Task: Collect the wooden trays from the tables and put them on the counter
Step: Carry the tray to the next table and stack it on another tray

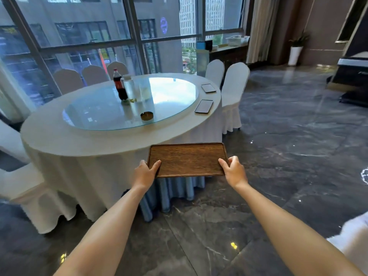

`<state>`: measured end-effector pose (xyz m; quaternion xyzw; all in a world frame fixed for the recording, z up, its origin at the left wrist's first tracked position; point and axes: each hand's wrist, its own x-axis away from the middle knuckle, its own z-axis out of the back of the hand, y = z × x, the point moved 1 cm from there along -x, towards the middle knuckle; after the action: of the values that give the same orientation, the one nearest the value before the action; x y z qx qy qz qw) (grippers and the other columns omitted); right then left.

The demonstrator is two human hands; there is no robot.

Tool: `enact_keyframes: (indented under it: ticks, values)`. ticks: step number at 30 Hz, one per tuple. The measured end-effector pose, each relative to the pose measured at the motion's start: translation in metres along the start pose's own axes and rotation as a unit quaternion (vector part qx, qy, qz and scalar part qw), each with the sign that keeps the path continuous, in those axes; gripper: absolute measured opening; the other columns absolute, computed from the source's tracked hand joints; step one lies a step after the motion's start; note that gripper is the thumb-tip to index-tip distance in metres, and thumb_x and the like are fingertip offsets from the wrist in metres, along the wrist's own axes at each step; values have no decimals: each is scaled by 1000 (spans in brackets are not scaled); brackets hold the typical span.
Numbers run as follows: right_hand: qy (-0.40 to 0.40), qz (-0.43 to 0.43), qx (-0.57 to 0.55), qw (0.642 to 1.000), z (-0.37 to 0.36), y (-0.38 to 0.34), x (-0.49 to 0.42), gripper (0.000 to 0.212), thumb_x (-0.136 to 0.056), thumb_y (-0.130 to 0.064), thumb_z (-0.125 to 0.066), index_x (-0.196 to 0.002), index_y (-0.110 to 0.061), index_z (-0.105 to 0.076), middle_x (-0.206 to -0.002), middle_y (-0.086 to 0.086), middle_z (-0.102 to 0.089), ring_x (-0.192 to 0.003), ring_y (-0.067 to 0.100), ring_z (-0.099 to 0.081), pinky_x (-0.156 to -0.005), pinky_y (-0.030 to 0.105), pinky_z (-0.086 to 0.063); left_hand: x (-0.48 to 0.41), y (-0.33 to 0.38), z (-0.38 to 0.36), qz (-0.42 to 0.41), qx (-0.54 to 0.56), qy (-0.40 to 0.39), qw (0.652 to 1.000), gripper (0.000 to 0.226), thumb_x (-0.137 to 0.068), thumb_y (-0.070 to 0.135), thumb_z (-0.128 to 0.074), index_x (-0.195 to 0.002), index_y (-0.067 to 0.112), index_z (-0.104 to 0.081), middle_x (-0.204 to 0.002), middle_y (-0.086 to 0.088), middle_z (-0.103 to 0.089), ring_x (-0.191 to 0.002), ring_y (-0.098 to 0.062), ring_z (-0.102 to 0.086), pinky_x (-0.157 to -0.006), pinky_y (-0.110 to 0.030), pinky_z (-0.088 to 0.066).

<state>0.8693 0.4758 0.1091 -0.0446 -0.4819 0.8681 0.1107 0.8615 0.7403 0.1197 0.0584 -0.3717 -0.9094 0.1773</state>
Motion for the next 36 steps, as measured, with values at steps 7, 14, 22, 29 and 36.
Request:
enact_keyframes:
  ticks: [7, 14, 22, 29, 36]
  values:
    - [32, -36, -1, 999, -25, 9, -134, 46, -94, -36, -49, -120, 2, -45, -119, 20, -60, -110, 36, -56, -78, 36, -39, -148, 34, -66, -16, -5, -34, 999, 52, -89, 52, -48, -100, 2, -54, -95, -12, -63, -96, -34, -61, -77, -39, -47]
    - [62, -73, 4, 995, -36, 9, -308, 50, -94, -34, -49, -126, 4, -43, -128, 22, -56, -118, 36, -52, -92, 38, -42, -317, 101, -152, -40, -28, -65, 997, 52, -90, 49, -48, -104, -1, -55, -106, -20, -65, -98, -36, -60, -73, -33, -38]
    - [88, -90, 17, 992, -9, -8, -492, 51, -94, -38, -47, -126, 1, -42, -130, 19, -55, -117, 36, -53, -93, 41, -43, -477, 208, -224, -59, -32, -88, 994, 50, -90, 51, -47, -92, 1, -54, -99, -21, -66, -96, -37, -60, -71, -35, -38]
    - [54, -84, 53, 994, 10, 27, -634, 46, -95, -37, -48, -120, 2, -45, -123, 21, -59, -112, 37, -55, -81, 38, -41, -561, 255, -310, -32, -49, -91, 994, 46, -90, 51, -46, -82, 6, -48, -100, -22, -66, -96, -37, -60, -69, -36, -37]
    - [-44, -24, 74, 996, 30, 41, -787, 45, -95, -38, -46, -119, 0, -45, -121, 20, -60, -110, 36, -57, -81, 39, -43, -628, 305, -375, 41, -60, -41, 996, 49, -92, 51, -41, -66, 9, -47, -94, -23, -68, -94, -38, -62, -69, -35, -37]
